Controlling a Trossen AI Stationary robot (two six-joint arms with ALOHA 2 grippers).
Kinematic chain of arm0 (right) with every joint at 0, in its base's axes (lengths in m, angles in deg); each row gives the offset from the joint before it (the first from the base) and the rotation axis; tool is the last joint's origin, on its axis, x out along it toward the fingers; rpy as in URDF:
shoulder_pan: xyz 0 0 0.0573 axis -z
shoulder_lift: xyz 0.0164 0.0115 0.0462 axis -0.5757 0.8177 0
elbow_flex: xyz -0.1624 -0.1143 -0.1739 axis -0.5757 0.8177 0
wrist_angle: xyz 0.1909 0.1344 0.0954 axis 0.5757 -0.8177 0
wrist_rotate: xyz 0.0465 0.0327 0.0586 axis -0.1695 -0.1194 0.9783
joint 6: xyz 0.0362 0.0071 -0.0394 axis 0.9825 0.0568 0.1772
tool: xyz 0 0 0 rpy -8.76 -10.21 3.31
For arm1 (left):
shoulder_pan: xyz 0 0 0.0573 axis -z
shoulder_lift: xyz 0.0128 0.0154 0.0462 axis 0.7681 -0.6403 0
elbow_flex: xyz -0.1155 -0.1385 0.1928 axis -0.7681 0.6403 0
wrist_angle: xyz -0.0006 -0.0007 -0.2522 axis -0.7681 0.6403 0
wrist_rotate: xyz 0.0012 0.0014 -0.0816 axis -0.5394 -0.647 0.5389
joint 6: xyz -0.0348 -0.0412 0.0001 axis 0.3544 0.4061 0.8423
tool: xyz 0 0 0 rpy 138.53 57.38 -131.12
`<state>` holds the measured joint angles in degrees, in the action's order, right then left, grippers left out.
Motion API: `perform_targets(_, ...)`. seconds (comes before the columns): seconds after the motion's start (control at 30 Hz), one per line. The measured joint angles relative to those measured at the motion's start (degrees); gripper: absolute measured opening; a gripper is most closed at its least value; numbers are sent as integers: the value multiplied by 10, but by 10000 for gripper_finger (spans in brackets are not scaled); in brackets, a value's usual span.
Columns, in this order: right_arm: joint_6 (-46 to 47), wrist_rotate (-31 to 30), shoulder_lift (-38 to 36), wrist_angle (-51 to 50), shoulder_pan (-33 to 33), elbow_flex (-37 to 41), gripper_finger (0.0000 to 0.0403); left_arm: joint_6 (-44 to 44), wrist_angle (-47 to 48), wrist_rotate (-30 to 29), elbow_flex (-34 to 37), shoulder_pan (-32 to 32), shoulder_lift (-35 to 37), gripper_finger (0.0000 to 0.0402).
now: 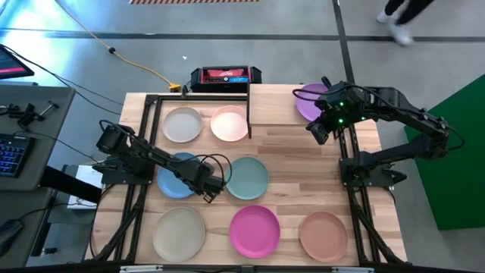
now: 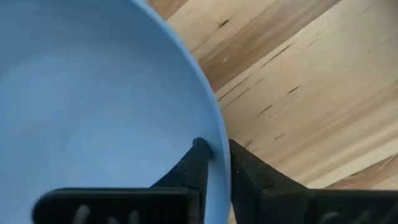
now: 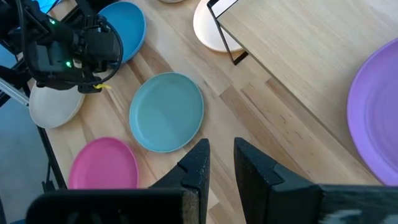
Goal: Place and stack plates onto a shelf
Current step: Stack the blue plate on top of the purple plate on the shelf
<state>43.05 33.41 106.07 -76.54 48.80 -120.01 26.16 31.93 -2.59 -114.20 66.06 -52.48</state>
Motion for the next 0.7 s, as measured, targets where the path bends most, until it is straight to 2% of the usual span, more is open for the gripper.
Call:
perform_targets(0.1,0,0,0,0,0,0,53,-7,4,0,0,2,4,8)
perform_targets(0.33,0,0,0,0,0,0,53,-12,13,10,1,14,25,5)
perform_targets(0.7,-5,0,0,0,0,0,53,-4,12,14,1,43,126,2)
